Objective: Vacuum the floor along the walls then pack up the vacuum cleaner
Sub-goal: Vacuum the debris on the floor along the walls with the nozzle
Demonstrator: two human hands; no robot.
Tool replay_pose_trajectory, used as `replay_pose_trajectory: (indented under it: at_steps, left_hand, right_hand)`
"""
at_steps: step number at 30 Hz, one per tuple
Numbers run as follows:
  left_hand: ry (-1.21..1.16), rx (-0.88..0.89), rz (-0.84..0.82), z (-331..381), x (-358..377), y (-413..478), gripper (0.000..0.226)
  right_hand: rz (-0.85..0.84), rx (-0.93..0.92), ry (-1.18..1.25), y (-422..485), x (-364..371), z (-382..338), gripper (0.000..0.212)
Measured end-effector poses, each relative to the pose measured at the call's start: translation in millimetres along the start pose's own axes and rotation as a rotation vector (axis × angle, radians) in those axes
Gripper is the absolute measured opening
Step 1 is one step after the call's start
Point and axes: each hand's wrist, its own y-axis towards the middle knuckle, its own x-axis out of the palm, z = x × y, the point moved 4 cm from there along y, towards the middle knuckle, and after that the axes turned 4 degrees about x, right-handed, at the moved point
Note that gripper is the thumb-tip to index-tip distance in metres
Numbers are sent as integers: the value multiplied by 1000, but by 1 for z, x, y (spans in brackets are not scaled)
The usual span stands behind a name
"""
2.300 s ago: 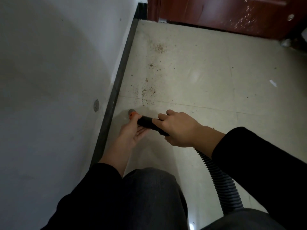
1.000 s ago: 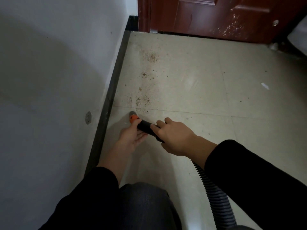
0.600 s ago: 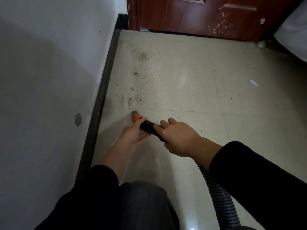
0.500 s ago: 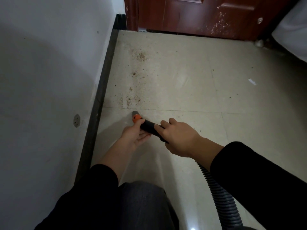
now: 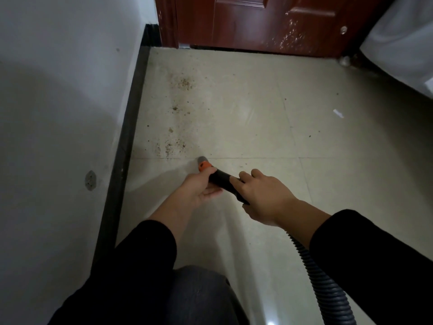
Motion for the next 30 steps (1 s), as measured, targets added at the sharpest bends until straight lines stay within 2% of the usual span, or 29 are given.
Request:
replay_pose_trajectory:
  at_steps: [6, 11, 22, 30]
  left_hand:
    - [48, -19, -14, 1, 19, 10, 22]
    - [45, -8, -7, 0, 25, 17, 31]
    - [5, 60, 83, 10, -23, 16, 41]
    - [-68, 68, 173, 8, -54, 10, 34]
  right_hand:
    - [-4, 54, 0, -4, 6, 15, 47]
    - [12, 59, -2, -3, 8, 19, 50]
    - [51, -67, -27, 23, -3, -15, 51]
    - [64, -162, -33, 36, -11, -35, 50]
